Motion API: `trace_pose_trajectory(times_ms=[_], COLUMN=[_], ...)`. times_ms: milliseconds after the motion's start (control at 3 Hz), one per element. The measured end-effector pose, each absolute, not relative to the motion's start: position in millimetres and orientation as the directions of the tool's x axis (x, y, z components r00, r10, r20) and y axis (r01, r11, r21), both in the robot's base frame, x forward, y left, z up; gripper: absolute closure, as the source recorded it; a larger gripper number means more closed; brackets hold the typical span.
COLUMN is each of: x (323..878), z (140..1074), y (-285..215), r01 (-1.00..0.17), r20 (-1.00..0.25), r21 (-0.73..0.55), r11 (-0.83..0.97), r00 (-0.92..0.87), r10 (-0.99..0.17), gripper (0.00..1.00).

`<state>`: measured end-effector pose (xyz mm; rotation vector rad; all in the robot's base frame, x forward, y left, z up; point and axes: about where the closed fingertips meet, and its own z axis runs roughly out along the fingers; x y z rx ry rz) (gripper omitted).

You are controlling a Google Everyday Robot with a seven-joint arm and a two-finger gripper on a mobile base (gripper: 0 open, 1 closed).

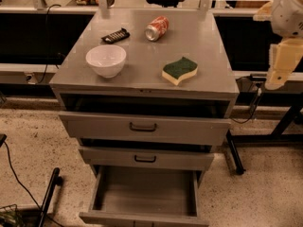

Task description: Place sponge into bottom drawer

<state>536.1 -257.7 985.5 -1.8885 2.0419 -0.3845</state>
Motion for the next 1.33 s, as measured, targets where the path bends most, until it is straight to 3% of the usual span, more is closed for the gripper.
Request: trace_pose_trajectory(times_ms=[333,667,1333], x=[560,605,642], z=[967,937,881], y=[-245,-217,-156], r01=[-0.914,-0.887,-0.825], r20=[0.034,0.138,0.084], r21=[-0.404,-0.360,-0.266], r11=[-0.049,-0.290,-0.499], r00=[0.038,0.257,0.496], r10=[-0.999,-0.957,-0.864], gripper=[0.00,0.00,0.00])
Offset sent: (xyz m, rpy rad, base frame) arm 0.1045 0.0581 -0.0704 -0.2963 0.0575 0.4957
